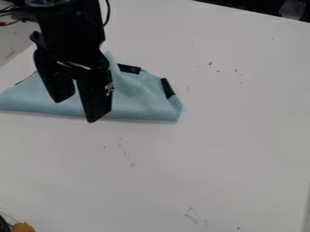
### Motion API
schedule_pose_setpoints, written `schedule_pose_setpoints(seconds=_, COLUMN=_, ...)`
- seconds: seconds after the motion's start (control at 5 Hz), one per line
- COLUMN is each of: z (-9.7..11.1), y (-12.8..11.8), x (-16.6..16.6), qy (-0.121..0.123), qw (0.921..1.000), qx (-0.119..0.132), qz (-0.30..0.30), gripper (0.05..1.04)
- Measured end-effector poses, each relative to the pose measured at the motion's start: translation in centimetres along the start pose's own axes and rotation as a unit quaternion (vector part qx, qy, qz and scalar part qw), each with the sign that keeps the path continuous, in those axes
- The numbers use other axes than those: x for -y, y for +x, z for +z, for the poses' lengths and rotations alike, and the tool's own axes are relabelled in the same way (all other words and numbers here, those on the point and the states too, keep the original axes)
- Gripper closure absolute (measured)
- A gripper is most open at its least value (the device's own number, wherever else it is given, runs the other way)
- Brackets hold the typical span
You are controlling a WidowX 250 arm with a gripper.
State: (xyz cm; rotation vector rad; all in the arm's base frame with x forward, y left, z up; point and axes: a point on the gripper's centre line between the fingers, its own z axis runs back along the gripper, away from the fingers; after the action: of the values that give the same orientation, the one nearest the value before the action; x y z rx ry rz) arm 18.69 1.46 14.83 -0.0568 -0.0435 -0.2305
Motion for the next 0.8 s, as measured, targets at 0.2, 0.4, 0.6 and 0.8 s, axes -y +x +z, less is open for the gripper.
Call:
schedule_pose_setpoints(seconds=0.2, z=-0.4, y=0.0, x=-0.1, qy=-0.001, qw=1.0, qx=-0.005, qz=-0.008, gripper=0.083)
schedule_pose_setpoints(seconds=0.4, z=-1.0, y=2.0, x=-1.4, qy=0.022, qw=0.9952, qx=-0.003, qz=-0.095, gripper=0.083)
schedule_pose_setpoints(seconds=0.6, z=0.2, y=3.8, x=0.7, qy=0.052, qw=0.9769, qx=0.006, qz=-0.207, gripper=0.083)
schedule_pose_setpoints(seconds=0.8, z=0.1, y=8.3, x=-1.1, qy=0.066, qw=0.9417, qx=0.013, qz=-0.33, gripper=0.083)
